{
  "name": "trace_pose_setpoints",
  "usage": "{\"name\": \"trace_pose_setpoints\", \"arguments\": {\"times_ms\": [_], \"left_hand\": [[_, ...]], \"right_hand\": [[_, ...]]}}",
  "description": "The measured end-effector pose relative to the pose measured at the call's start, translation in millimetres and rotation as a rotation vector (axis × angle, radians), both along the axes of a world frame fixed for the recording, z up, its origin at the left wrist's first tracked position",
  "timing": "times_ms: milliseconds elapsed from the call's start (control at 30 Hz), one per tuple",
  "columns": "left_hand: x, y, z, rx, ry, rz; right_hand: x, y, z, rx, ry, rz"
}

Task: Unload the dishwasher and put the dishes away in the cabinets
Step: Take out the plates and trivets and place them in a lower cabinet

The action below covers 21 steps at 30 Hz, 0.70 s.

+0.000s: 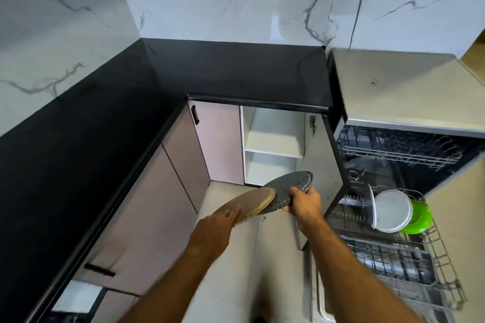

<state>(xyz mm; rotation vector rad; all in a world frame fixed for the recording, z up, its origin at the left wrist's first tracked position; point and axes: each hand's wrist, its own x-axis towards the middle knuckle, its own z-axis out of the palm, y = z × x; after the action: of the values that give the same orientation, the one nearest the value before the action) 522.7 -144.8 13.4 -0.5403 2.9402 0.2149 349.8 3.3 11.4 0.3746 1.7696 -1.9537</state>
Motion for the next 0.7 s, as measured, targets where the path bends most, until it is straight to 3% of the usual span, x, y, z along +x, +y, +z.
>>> {"name": "trace_pose_setpoints", "arguments": {"times_ms": [400,700], "left_hand": [[-174.3,-92.7,-42.9,0.046,0.029,-0.101],[-239.1,-132.9,-77.6,-0.010,-0.079,-0.255]], "right_hand": [[-140.7,-86.1,-23.7,-0.127,-0.047,-0.166],[-191.9,-112.2,-64.8,-0.159,-0.155,-0.272]]}}
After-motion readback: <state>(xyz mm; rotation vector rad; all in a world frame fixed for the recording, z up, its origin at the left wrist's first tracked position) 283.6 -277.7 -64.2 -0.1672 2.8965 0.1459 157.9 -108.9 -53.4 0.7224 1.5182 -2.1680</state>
